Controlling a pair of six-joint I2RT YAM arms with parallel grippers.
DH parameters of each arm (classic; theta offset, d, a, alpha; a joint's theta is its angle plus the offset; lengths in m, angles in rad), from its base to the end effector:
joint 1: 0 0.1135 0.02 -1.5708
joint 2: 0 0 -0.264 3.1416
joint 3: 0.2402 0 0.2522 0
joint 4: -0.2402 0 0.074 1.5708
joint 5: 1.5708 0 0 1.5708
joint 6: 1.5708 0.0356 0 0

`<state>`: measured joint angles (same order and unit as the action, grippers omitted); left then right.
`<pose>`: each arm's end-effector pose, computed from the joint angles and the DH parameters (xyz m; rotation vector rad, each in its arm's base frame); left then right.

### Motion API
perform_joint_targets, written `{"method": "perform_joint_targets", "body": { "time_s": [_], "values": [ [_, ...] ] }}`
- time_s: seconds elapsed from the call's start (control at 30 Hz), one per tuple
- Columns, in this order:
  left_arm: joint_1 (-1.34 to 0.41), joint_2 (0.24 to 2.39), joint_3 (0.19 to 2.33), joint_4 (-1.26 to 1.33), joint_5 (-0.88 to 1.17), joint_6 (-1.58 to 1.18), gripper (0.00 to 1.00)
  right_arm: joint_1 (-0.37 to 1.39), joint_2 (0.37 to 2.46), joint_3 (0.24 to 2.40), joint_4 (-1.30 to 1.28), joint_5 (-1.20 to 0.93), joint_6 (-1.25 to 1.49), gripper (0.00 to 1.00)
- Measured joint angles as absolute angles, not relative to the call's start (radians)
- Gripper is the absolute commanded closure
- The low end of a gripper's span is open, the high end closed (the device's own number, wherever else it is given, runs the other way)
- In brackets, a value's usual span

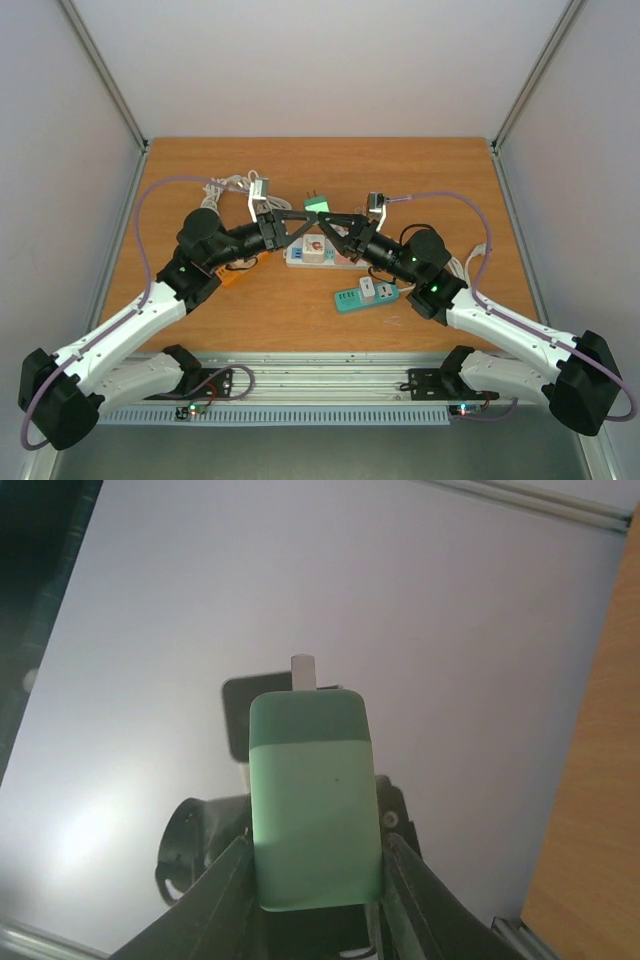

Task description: Insert the plug

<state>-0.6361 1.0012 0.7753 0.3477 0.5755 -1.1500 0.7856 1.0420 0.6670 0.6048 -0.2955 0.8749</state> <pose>0.1758 -0.1539 0.3520 0.1167 1.7716 -1.7945 0.1637 0.1784 0.3322 -0.2165 1.5272 1.5632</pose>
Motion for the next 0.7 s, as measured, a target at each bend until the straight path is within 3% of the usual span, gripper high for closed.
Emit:
{"method": "perform_joint_targets", "body": {
  "time_s": [0.13,0.23,0.5,0.7],
  "values": [
    [-0.649,1.000,0.776,0.311,0.587,-1.109,0.37,0.785,1.041,0.667,0.556,-0.289,0.881,0.94],
    [-0.651,0.986,0.781,0.250,0.576,-1.069,0.31,0.785,1.033,0.672,0.500,-0.300,0.883,0.98],
    [-0.646,0.909,0.855,-0.088,0.408,-0.846,0.27,0.785,0.904,0.779,0.020,-0.277,0.868,0.99],
    [-0.639,0.821,0.886,-0.345,0.192,-0.663,0.26,0.785,0.771,0.867,-0.450,-0.120,0.861,0.99]
  ]
}}
